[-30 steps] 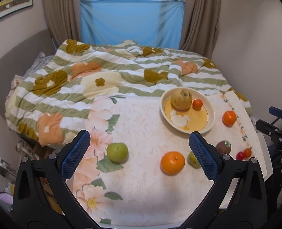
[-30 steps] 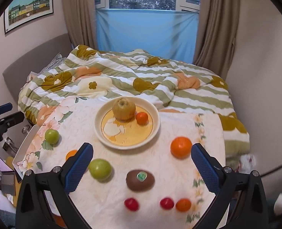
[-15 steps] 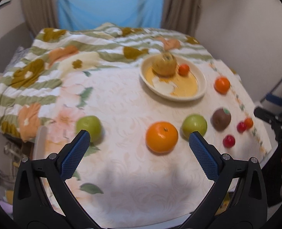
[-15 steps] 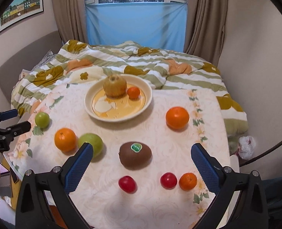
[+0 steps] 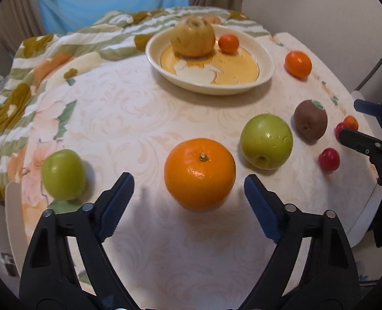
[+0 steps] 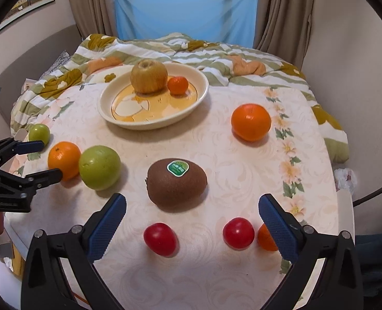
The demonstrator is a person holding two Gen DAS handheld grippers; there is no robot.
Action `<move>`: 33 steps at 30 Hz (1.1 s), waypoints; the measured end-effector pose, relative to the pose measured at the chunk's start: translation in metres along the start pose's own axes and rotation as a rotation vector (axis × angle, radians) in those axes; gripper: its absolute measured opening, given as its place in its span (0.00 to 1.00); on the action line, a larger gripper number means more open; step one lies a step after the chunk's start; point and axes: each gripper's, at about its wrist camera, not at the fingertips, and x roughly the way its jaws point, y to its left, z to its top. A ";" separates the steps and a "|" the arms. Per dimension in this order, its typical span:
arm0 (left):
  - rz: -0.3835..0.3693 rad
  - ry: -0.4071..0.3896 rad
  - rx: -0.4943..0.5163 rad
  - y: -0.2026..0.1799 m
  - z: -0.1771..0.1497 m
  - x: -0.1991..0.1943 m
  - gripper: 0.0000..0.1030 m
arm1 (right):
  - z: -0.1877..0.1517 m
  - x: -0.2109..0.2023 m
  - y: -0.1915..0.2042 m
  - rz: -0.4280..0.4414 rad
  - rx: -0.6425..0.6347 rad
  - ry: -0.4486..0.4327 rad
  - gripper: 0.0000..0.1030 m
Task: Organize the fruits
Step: 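Grasp the large orange with the left tool while the right tool grasps the kiwi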
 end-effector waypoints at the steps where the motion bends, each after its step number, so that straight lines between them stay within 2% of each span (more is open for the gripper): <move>1: -0.003 0.009 0.003 -0.001 0.000 0.003 0.86 | 0.000 0.002 0.000 0.004 -0.002 0.007 0.99; 4: -0.008 0.021 0.008 -0.003 0.002 0.009 0.83 | 0.000 0.007 0.002 0.012 -0.012 0.021 0.99; 6: -0.018 0.033 0.010 -0.004 0.004 0.013 0.77 | 0.001 0.010 0.004 0.018 -0.020 0.029 0.99; 8: -0.030 0.043 0.007 -0.003 0.005 0.016 0.66 | 0.001 0.013 0.006 0.024 -0.028 0.034 0.99; 19: -0.030 0.043 -0.014 -0.001 0.000 0.014 0.65 | 0.013 0.037 0.013 0.054 -0.053 0.081 0.88; 29: -0.017 0.042 -0.047 0.008 -0.009 0.008 0.65 | 0.018 0.052 0.016 0.064 -0.060 0.124 0.72; 33: -0.010 0.039 -0.054 0.010 -0.010 0.007 0.65 | 0.017 0.056 0.016 0.051 -0.061 0.135 0.70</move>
